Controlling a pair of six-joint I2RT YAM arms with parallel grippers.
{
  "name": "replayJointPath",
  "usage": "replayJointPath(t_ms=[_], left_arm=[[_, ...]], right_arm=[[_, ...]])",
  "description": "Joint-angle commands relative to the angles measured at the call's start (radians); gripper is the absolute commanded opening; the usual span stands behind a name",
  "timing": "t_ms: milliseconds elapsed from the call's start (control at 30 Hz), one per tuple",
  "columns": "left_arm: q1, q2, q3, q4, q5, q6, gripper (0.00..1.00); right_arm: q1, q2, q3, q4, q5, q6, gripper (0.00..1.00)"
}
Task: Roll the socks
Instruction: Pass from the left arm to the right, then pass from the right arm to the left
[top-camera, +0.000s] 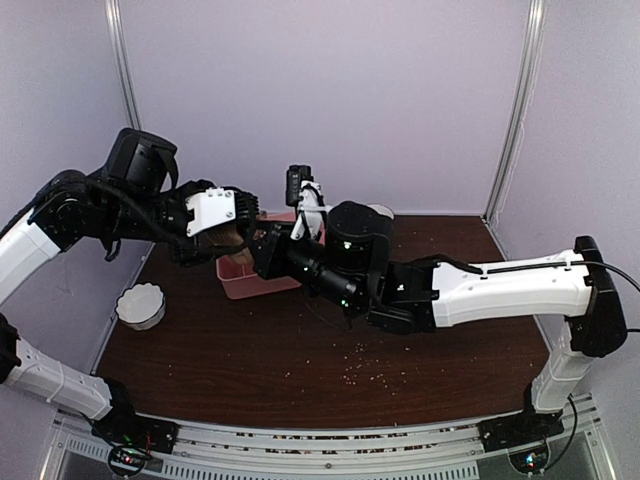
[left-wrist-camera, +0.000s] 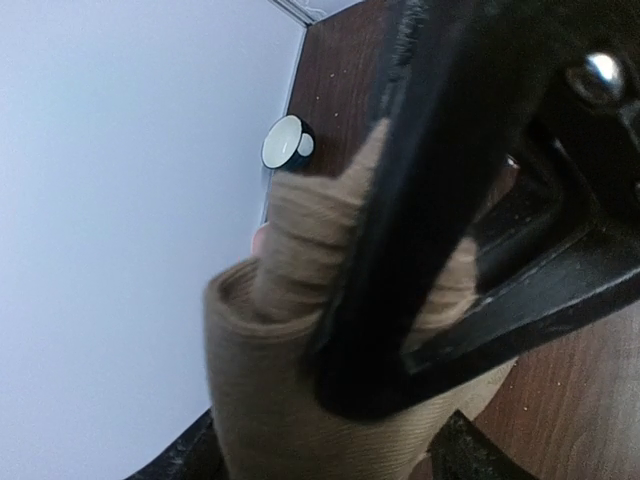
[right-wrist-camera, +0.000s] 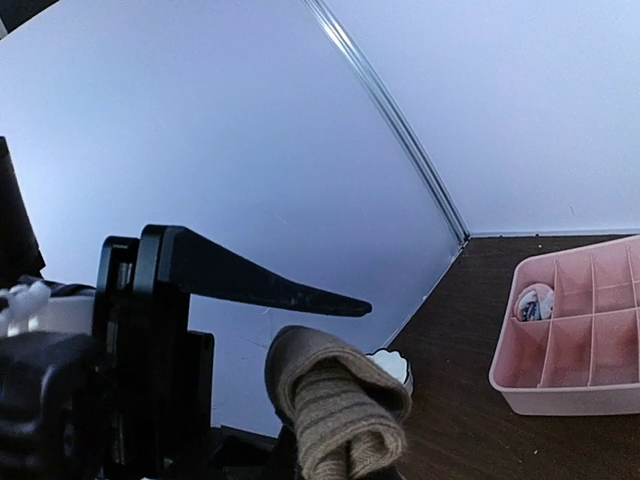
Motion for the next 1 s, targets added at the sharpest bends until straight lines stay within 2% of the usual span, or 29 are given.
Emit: replayJointPath(t_ms=[0,100,333,467,633,767,833,900,967], left_arm=[[-0.029,0.001,-0.026,0.075,-0.073,0.043,0.68],[-0.038,0.004,-0.024,0.090,-0.096,0.056,0.67],[-0.046,0.012,-0.136,0.265,-0.320,0.181,0.52],[-0.046,0.023,-0.156,0.308,-0.365,0.207,0.30],[-0.046,0.006,-0.166,0.319,-0.367,0.220,0.02],[-0.041,-0.007,-0.134,0.241,-0.273,0.175,0.00],[-0.026,0.006,-0.073,0.090,-0.148,0.118,0.00],[-0.006,0.038,0.006,-0.057,-0.002,0.062,0.00],[0.021,0.077,0.094,-0.212,0.182,0.033,0.00]], right_arm=[[0.005,0.012,0.048,-0.060,0.039,0.129,0.00],[0.005,0.013,0.038,-0.044,0.031,0.168,0.00],[0.007,0.021,0.040,-0.056,0.002,0.233,0.00],[0.008,0.047,0.072,-0.071,-0.029,0.265,0.00],[0.007,0.035,0.070,-0.085,-0.026,0.288,0.17],[0.001,0.005,0.032,-0.060,-0.015,0.270,0.43],[-0.003,-0.021,-0.021,0.004,-0.028,0.210,0.55],[-0.006,-0.054,-0.090,0.104,-0.084,0.100,0.73],[-0.006,-0.097,-0.150,0.166,-0.137,-0.076,0.90]])
